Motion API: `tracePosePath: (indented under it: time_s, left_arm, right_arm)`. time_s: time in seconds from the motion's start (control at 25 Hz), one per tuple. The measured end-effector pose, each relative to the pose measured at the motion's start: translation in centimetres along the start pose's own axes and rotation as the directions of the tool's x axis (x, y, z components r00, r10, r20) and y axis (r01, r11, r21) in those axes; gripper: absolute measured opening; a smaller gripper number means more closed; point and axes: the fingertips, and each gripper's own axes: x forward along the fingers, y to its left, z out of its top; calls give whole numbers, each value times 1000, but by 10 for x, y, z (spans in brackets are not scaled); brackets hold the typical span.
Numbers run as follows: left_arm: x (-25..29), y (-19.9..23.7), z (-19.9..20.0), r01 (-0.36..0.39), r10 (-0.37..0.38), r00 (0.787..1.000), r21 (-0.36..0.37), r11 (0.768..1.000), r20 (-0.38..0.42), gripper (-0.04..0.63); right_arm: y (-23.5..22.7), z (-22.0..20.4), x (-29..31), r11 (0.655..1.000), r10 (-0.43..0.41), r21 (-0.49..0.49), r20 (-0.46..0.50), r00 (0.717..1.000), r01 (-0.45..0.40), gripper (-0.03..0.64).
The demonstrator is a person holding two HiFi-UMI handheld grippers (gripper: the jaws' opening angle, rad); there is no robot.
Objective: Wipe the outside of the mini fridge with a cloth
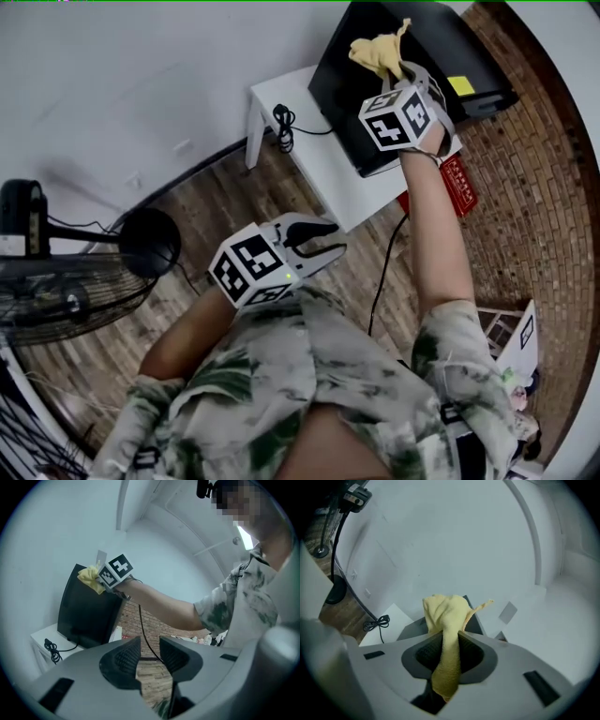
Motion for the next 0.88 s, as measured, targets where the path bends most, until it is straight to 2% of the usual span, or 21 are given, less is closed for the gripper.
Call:
tracePosePath:
  time_s: [0.16, 0.32, 0.88]
  left_arm:
    - [-3, -2, -2, 8, -8, 1000, 2, 1000, 0, 135]
    - [-6, -5, -5, 16, -16, 1000, -2, 1000, -3, 135]
    - [-33, 8, -14, -13, 12, 1000, -25, 1000, -18, 135]
  right_arm:
    - [-26, 11, 5, 998, -56, -14, -21, 998, 56, 95]
    - [-28, 7, 20, 997, -69, -28, -66, 995, 68, 95]
    - [45, -42, 67, 999, 30, -30, -210, 977, -37, 95]
